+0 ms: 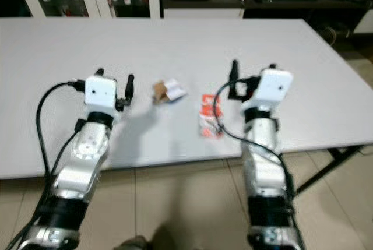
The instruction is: Picking trash to rubbish bin
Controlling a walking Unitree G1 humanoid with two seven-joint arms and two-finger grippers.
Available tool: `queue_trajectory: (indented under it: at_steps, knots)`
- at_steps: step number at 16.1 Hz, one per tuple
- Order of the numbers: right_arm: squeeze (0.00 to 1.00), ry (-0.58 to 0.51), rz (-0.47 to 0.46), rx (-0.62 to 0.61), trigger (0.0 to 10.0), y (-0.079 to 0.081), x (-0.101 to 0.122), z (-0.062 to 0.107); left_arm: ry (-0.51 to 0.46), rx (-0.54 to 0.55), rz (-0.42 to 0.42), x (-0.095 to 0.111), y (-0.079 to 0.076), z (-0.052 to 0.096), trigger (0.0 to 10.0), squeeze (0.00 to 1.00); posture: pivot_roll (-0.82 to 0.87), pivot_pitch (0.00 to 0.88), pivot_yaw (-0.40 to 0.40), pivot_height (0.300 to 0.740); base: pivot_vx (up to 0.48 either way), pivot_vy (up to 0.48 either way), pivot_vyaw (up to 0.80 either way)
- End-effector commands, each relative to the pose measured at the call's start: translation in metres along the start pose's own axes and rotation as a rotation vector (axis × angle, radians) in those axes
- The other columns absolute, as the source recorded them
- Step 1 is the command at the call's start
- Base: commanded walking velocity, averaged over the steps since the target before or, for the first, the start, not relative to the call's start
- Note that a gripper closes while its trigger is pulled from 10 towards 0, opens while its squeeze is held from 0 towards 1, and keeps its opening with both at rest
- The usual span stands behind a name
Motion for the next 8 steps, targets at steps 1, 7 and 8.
queue_trajectory:
  at_steps: [1, 7, 8]
  knots:
    - [0.0, -0.008, 0.007, -0.022, 10.0, -0.009, 0.003, 0.0, -0.015, -0.017, 0.006, 0.006, -0.004, -0.002, 10.0, 0.0, -0.02, 0.073, -0.056, 0.74, 0.48, 0.0, 0.0]
    - [0.0, -0.005, 0.003, -0.022, 10.0, -0.008, 0.002, 0.0, -0.015, -0.073, 0.017, 0.006, -0.013, 0.0, 10.0, 0.0, -0.02, 0.074, -0.053, 0.74, 0.453, 0.0, 0.0]
    - [0.0, -0.005, 0.003, -0.022, 10.0, -0.008, 0.002, 0.0, -0.018, -0.08, 0.024, 0.006, -0.014, 0.0, 10.0, 0.0, -0.02, 0.072, -0.053, 0.74, 0.394, 0.0, 0.0]
Point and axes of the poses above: a point about 5 cm out from each wrist's last joint towards the gripper, its own z axis pointing back from the gripper into the wrist, its own x axis along the axis of the wrist's last joint, y = z × x, the point moved 3 cm from there along -z, pointing out of the wrist towards the gripper, and after that the axes turned 2 degrees about z, right-handed, at the moved point
